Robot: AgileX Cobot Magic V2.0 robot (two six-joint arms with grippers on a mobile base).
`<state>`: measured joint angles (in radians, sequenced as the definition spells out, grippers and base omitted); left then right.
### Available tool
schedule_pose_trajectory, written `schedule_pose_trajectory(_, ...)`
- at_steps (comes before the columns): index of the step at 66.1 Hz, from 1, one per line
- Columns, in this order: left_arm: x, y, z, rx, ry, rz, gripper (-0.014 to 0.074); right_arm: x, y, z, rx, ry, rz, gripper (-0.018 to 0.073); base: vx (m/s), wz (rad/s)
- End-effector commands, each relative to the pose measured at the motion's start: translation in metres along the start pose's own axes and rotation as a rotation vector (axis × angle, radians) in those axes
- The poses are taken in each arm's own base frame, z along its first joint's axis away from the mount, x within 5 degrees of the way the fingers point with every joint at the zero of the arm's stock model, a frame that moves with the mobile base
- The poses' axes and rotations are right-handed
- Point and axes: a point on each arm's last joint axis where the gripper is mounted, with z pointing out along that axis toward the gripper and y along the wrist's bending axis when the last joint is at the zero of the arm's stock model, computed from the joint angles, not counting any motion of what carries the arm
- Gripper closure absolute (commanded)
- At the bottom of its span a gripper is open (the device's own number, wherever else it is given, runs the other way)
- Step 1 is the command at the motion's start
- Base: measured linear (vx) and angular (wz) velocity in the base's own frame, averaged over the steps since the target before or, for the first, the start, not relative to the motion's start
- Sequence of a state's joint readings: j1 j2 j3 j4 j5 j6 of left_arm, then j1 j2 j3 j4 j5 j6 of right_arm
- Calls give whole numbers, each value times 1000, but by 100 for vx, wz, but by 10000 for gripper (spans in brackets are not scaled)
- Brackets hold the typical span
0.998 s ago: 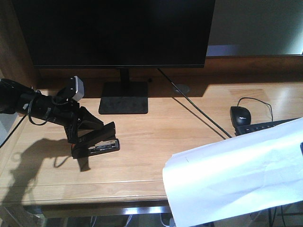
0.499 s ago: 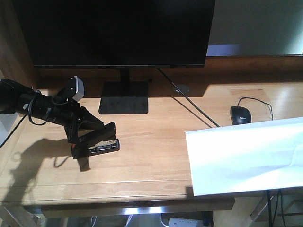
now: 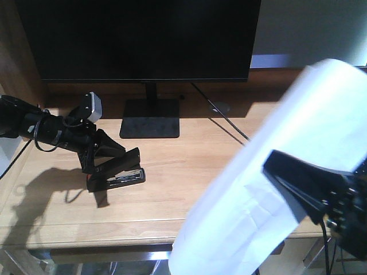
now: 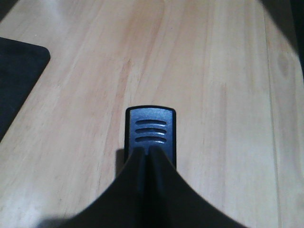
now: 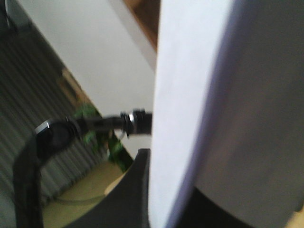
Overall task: Grab stapler and paper to desk for stapling
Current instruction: 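Swing the white paper with the right gripper over the desk beside the stapler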
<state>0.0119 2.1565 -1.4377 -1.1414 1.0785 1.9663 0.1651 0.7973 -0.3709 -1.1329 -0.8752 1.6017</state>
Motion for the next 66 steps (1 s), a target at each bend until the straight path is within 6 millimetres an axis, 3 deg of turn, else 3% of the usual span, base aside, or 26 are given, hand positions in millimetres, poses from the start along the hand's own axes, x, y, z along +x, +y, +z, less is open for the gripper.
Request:
schedule_pose_trajectory(1, -33, -3, -18, -33, -82, 36, 603, -16, 0, 16, -42, 52, -17, 564, 0, 0)
schedule_pose_trajectory(17, -33, -3, -18, -33, -82, 36, 603, -17, -33, 51, -42, 138, -10, 564, 0, 0)
schedule_pose_trajectory(32, -33, -3, -18, -33, -82, 36, 603, 8, -53, 103, -59, 276, -5, 564, 0, 0)
schedule_pose_trajectory(45, -33, -3, -18, -33, -82, 36, 603, 17, -78, 143, 35, 240, 50, 564, 0, 0)
schedule_pose_trajectory(55, -33, -3, -18, -33, -82, 36, 603, 21, -101, 152, 135, 160, 93, 564, 0, 0)
schedule_pose_trajectory(66, -33, -3, -18, -33, -82, 36, 603, 49, -147, 155, 389, 194, 76, 564, 0, 0)
